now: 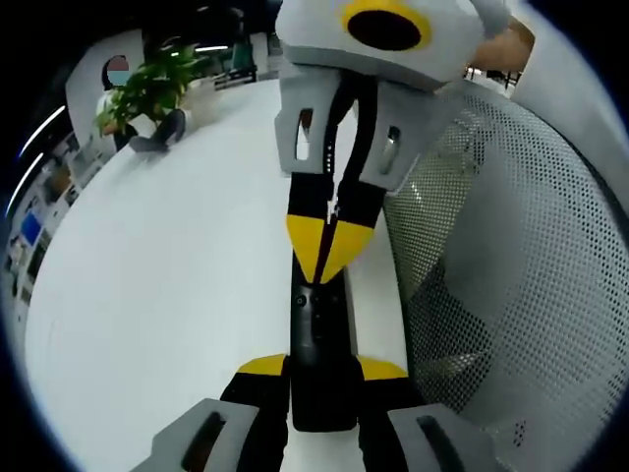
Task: Press the specified remote control buttons in sequence, fully releasing each button before pressing the next.
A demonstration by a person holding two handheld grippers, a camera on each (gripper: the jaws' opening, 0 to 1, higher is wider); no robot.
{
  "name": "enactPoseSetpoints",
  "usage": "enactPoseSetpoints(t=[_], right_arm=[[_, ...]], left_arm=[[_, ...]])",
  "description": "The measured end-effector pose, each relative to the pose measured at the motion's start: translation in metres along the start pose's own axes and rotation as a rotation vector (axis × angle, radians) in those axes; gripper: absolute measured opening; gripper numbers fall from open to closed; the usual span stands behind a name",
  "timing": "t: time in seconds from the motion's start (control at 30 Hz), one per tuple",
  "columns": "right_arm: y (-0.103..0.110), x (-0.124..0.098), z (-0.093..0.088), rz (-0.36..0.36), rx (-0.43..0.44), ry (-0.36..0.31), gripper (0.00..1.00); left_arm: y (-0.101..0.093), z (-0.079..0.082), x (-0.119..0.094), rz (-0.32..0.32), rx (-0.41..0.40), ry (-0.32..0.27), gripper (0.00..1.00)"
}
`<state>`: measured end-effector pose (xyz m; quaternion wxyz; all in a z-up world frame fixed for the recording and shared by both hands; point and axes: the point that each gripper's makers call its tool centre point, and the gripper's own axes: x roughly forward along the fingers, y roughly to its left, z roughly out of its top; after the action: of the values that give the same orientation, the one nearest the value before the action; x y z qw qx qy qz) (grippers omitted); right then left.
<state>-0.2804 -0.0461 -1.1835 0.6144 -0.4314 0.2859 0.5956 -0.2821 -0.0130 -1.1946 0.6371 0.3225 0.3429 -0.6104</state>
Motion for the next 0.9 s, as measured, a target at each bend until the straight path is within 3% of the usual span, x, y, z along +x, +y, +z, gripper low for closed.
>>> enactPoseSetpoints(t=[0.1,0.2,0.27,0.37,0.67,0.9], right_arm=[[0.0000,0.0000,-0.0002,0.004,-0.001,-0.001,0.00],[-0.0016,-0.0012,0.0007,0.042,0.169,-0.059,0.00],[-0.0017,-0.0031,0.0002,0.063,0.209,-0.087,0.00],[-0.0053,-0.0047,-0.0074,0.042,0.164,-0.042,0.06],[0.0012,-0.0030,-0.0046,0.094,0.122,-0.040,0.09],[-0.0008,-0.0027,-0.0063,0.122,0.144,-0.055,0.08]], left_arm=[[0.0000,-0.0003,0.0001,0.000,0.000,0.001,0.25],[-0.0002,-0.0006,0.0001,0.000,0.000,-0.002,0.25],[-0.0004,-0.0007,0.0000,0.000,0.000,-0.004,0.25],[-0.0004,-0.0009,0.0001,0.000,0.000,-0.004,0.25],[-0.0006,-0.0012,-0.0002,0.001,-0.003,-0.016,0.25],[-0.0005,-0.0009,-0.0003,0.000,-0.002,-0.018,0.25]])
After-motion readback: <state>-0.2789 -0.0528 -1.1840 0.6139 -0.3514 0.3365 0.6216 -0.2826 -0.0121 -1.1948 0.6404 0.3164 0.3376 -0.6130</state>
